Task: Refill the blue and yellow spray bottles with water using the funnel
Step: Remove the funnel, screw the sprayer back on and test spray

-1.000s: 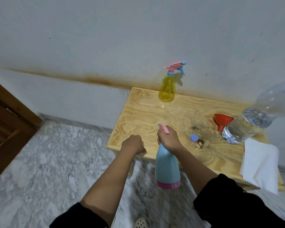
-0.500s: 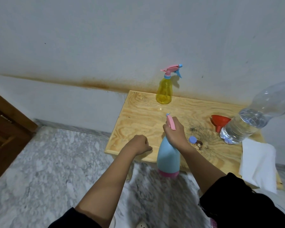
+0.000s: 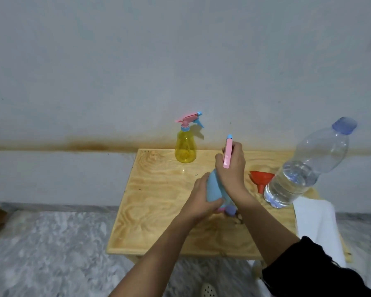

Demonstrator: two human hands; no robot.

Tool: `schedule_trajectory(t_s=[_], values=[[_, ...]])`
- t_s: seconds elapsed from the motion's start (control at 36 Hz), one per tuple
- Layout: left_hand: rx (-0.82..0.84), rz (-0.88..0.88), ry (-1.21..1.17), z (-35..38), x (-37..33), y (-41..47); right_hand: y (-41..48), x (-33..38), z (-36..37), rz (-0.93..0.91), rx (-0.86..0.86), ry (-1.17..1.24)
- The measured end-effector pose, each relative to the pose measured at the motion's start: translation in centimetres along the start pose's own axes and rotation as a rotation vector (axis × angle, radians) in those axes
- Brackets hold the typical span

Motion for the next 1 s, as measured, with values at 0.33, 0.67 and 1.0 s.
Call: schedule_trajectory(t_s=[0.33, 0.67, 1.0], values=[[-0.078, 0.099, 0.262, -1.9, -0.8, 12.8, 8.4, -5.2, 0.0, -0.066, -0.156, -0.146], [0.047, 0.049, 0.051, -4.4, 1.9, 20.1, 13.2, -10.7, 1.9, 0.028, -0.09, -0.02], [0.076, 0.024, -0.033, -5.2, 3.8, 21.2, 13.3, -11.3, 1.0, -0.035, 0.1, -0.028]])
Point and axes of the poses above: each hand's wrist, its own y-axis towards the middle knuckle, its own z-axis out of the palm, x = y × z, the point moved 10 cm from there along y, towards the middle knuckle, and after that the axes turned 15 degrees about x, right-handed, at the moved point
